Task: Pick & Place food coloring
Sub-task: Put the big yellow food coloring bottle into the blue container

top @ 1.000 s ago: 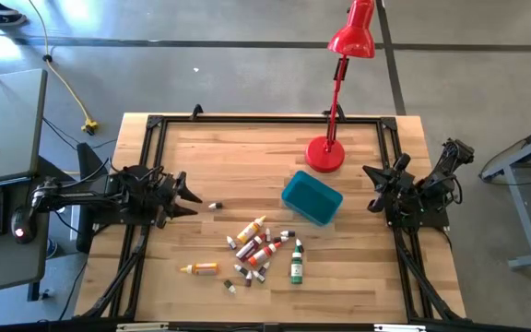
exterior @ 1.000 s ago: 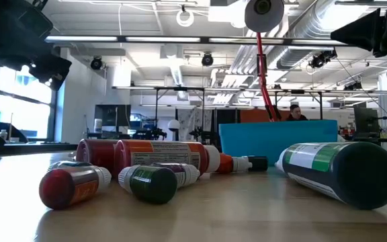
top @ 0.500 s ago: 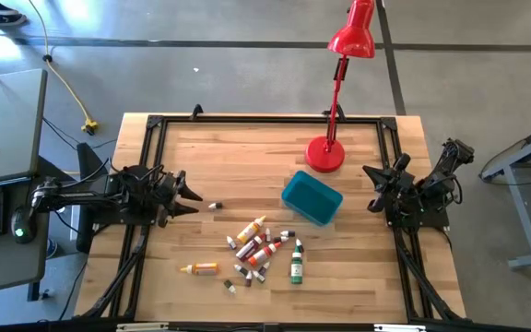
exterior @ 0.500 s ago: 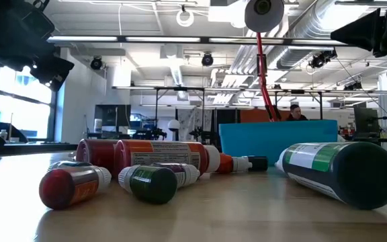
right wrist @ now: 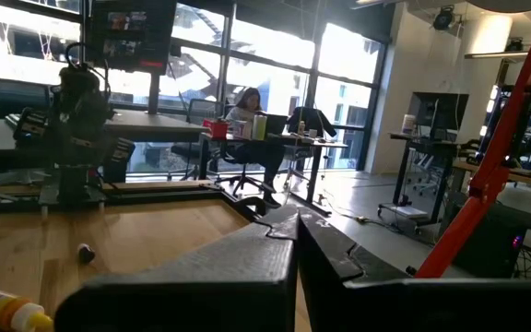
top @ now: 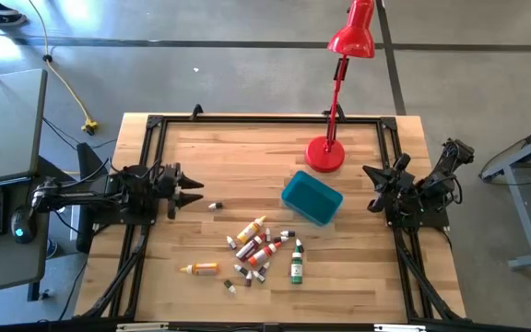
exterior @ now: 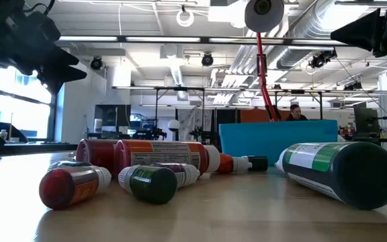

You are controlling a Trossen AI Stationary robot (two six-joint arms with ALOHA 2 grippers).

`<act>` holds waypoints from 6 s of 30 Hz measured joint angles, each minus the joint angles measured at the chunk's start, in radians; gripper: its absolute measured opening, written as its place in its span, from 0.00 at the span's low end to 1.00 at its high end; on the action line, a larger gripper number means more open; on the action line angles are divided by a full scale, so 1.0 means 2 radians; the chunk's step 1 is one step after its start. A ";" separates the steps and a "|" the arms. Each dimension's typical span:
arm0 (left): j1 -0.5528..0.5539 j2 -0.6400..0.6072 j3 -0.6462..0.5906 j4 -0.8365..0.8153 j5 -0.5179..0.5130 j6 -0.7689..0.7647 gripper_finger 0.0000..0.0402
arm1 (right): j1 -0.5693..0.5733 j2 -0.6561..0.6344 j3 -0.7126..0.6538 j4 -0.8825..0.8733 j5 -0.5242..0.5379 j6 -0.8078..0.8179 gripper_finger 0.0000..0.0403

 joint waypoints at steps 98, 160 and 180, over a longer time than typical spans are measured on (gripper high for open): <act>-0.001 0.460 0.278 -0.030 0.097 0.033 0.47 | -0.079 0.334 0.148 0.014 -0.129 0.061 0.00; -0.108 0.688 0.459 -0.094 -0.038 -0.148 0.47 | -0.252 0.478 0.209 0.013 -0.342 0.193 0.39; -0.108 0.877 0.596 -0.185 -0.064 -0.213 0.47 | -0.252 0.478 0.209 0.014 -0.334 0.193 0.38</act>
